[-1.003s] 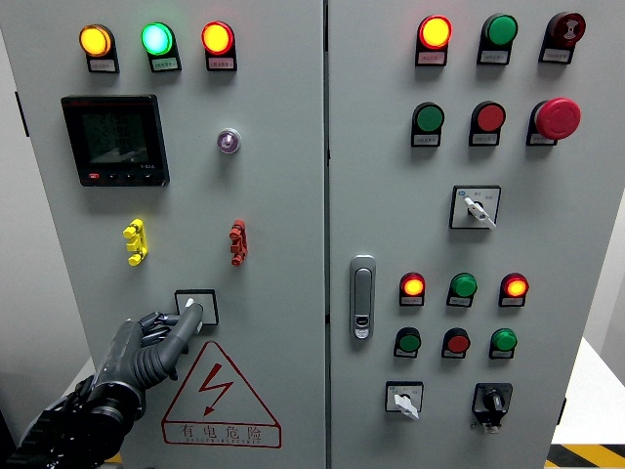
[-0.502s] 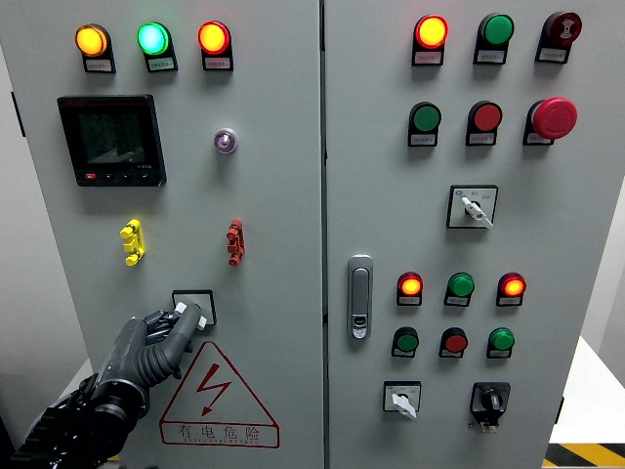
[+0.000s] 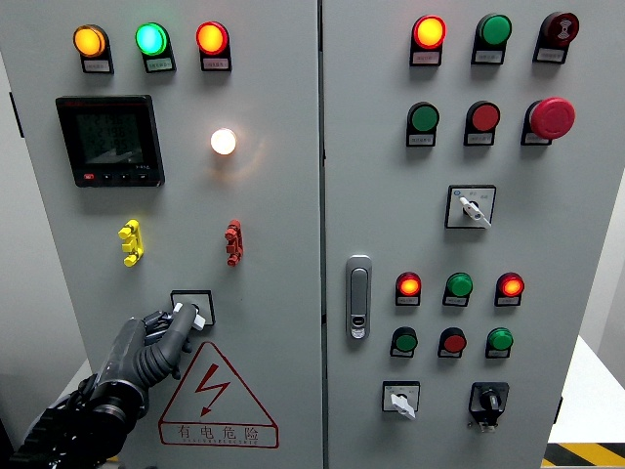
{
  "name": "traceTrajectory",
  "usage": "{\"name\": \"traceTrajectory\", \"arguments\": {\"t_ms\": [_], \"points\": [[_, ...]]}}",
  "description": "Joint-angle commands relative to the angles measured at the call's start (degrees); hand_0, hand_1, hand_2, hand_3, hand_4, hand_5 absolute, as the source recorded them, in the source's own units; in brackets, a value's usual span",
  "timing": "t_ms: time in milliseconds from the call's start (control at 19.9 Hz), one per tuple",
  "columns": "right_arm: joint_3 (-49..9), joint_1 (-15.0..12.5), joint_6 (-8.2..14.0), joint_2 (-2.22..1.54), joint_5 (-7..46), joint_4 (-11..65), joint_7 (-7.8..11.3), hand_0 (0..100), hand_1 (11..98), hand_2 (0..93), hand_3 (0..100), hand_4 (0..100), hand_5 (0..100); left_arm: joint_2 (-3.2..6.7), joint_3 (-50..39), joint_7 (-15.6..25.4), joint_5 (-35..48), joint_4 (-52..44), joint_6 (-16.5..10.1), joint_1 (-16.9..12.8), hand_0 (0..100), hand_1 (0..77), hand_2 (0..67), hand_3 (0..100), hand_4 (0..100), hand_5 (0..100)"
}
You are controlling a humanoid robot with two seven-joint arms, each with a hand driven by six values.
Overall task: Turn on light switch 1
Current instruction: 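Twist the rotary switch knob with the left hand fingers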
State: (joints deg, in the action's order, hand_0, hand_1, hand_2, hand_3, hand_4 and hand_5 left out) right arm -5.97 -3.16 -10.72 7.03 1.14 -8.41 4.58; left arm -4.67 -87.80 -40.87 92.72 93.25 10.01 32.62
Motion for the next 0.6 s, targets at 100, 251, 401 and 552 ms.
{"name": "traceTrajectory", "arguments": {"t_ms": [100, 251, 401, 552], "points": [[0.0, 0.0, 0.0, 0.00, 0.0, 0.1, -0.01, 0, 19.5, 0.0, 20, 19, 11, 0.01, 0.0, 0.0, 0.0, 0.0, 0.0, -0.1, 65, 31.9, 54.0, 88, 100, 86], [-0.1, 0.0, 0.0, 0.00, 0.0, 0.0, -0.01, 0, 19.6, 0.0, 20, 19, 10, 0.01, 0.0, 0.0, 0.0, 0.1, 0.0, -0.4, 55, 32.3, 54.0, 87, 100, 86], [-0.1, 0.0, 0.0, 0.00, 0.0, 0.1, -0.01, 0, 19.7, 0.0, 20, 19, 11, 0.01, 0.0, 0.0, 0.0, 0.2, 0.0, -0.5, 42, 37.4, 54.0, 87, 100, 85], [0.0, 0.0, 0.0, 0.00, 0.0, 0.0, -0.01, 0, 19.7, 0.0, 20, 19, 11, 0.01, 0.0, 0.0, 0.0, 0.3, 0.0, -0.6, 6, 40.8, 54.0, 87, 100, 84]]}}
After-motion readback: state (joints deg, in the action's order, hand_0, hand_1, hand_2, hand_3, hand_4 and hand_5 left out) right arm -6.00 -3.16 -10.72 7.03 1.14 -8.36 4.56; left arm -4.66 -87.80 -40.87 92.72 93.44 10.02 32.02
